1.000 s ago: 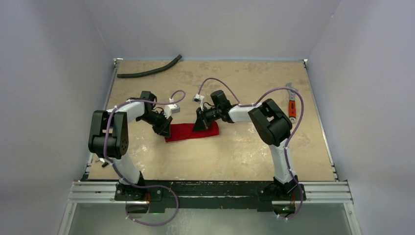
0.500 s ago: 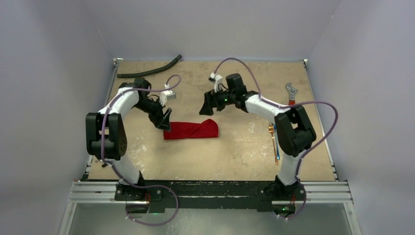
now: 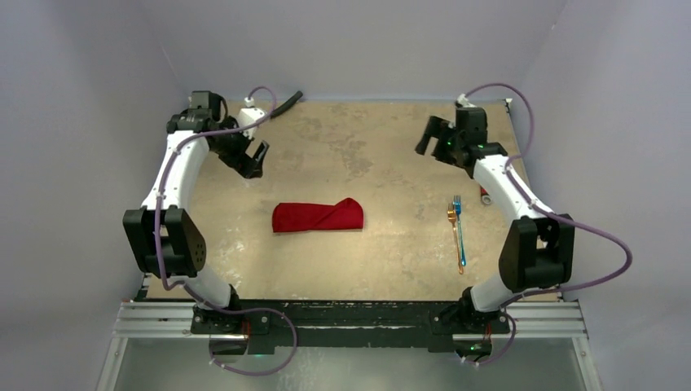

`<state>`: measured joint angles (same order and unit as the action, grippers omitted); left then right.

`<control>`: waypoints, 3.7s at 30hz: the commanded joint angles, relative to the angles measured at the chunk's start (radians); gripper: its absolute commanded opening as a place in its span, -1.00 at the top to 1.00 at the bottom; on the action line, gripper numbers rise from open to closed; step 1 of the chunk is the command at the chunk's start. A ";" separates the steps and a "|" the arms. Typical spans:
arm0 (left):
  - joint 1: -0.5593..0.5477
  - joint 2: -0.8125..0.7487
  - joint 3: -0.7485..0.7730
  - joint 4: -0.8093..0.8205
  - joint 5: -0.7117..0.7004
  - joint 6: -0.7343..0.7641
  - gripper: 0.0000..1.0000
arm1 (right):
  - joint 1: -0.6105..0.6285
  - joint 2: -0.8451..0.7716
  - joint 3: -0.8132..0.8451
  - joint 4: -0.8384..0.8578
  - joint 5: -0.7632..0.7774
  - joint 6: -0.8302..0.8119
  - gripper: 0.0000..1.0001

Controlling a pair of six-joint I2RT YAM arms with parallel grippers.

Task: Fold the napkin into a case and place the utensils inside
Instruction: Pick up the fork from the center of the board, then pass from the right arm to the left

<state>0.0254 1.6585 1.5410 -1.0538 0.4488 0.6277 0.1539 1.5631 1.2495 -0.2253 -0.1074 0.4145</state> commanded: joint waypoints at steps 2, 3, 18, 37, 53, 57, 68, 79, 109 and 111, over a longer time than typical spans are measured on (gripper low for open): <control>0.075 -0.063 -0.013 0.222 -0.117 -0.158 -0.97 | -0.117 -0.042 -0.070 -0.182 0.302 0.072 -0.98; 0.081 -0.056 -0.014 0.215 -0.091 -0.157 -0.97 | -0.131 -0.031 -0.083 -0.193 0.314 0.068 -0.98; 0.085 -0.025 0.053 0.190 0.054 -0.221 -0.95 | -0.152 0.091 -0.262 -0.166 0.225 0.060 -0.85; 0.084 -0.047 0.040 0.203 0.028 -0.229 -0.86 | -0.152 0.045 -0.385 -0.037 0.062 0.161 0.49; 0.084 -0.020 0.032 0.193 0.070 -0.245 -0.79 | -0.049 -0.037 -0.299 -0.045 0.111 0.283 0.75; 0.084 -0.010 0.041 0.183 0.077 -0.244 -0.78 | -0.025 -0.094 -0.324 -0.077 0.133 0.286 0.77; 0.067 -0.030 0.015 0.171 0.168 -0.242 -0.79 | 0.020 -0.102 -0.320 -0.050 0.069 0.329 0.98; -0.419 -0.084 -0.108 0.323 0.214 -0.492 -0.97 | 0.107 -0.063 -0.136 -0.028 -0.053 0.450 0.90; -0.671 0.101 -0.154 0.465 0.284 -0.736 1.00 | 0.128 -0.080 -0.083 0.110 -0.114 0.593 0.71; -0.660 0.089 -0.151 0.437 0.310 -0.709 1.00 | 0.129 -0.082 -0.078 0.085 -0.142 0.518 0.40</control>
<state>-0.6346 1.7569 1.3445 -0.5911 0.6819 -0.1455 0.2749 1.5112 1.1625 -0.1566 -0.2050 0.9989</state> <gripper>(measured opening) 0.028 0.252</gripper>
